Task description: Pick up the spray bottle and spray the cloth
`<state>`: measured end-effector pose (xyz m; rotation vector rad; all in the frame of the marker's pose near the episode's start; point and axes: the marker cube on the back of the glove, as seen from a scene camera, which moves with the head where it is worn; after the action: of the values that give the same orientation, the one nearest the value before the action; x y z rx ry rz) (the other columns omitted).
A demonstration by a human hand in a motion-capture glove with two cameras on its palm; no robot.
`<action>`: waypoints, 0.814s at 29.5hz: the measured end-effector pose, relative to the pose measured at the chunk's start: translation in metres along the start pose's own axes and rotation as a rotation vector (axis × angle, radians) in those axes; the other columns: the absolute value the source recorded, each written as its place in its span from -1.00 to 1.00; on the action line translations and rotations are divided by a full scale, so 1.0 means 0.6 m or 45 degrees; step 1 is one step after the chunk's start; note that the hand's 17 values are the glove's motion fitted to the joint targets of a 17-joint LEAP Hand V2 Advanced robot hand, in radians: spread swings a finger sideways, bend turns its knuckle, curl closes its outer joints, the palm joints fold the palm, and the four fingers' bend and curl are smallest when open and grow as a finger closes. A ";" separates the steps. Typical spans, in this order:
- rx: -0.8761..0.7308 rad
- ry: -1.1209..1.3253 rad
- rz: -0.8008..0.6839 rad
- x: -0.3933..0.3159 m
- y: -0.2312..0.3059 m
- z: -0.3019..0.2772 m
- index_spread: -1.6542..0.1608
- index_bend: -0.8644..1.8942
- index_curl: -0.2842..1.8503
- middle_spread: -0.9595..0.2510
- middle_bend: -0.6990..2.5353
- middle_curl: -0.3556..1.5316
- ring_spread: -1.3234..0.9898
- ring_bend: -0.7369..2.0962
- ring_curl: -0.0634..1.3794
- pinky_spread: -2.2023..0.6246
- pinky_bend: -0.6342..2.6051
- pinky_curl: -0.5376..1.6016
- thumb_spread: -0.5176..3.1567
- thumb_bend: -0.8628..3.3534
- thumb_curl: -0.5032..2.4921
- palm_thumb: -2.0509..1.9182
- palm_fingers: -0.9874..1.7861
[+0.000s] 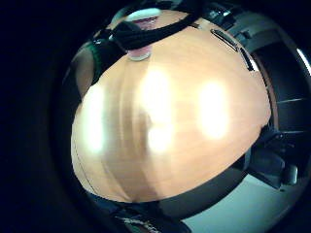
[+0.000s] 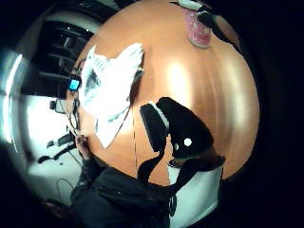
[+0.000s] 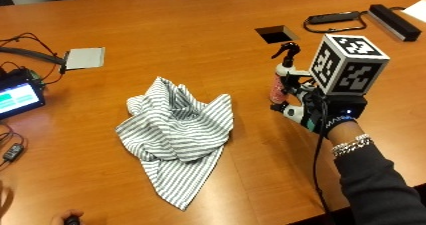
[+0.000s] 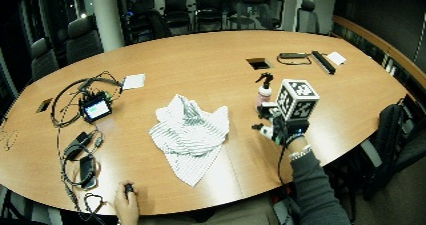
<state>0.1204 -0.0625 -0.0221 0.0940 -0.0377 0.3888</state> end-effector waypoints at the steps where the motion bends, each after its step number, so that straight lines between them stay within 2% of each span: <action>1: 0.003 0.000 0.027 0.005 -0.008 -0.004 0.43 -0.28 -0.51 0.47 -0.41 -0.34 0.09 -0.22 -0.60 0.72 -0.42 -0.26 -0.12 -0.56 -0.53 0.25 0.14; 9: 0.064 -0.053 0.294 0.039 -0.071 -0.021 0.53 -0.32 -0.52 0.48 -0.41 -0.31 0.10 -0.18 -0.54 0.72 -0.41 -0.22 -0.09 -0.57 -0.51 0.28 0.13; 15: 0.264 -0.498 0.386 0.048 -0.133 -0.006 0.54 -0.32 -0.54 0.51 -0.41 -0.29 0.11 -0.17 -0.51 0.72 -0.39 -0.20 -0.08 -0.55 -0.49 0.34 0.09; 24: 0.540 -0.897 0.359 0.046 -0.159 0.035 0.48 -0.15 -0.45 0.40 -0.39 -0.26 0.06 -0.24 -0.54 0.71 -0.50 -0.24 -0.12 -0.52 -0.44 0.46 0.25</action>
<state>0.1815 -0.1419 -0.0075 0.6473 -0.6705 0.6260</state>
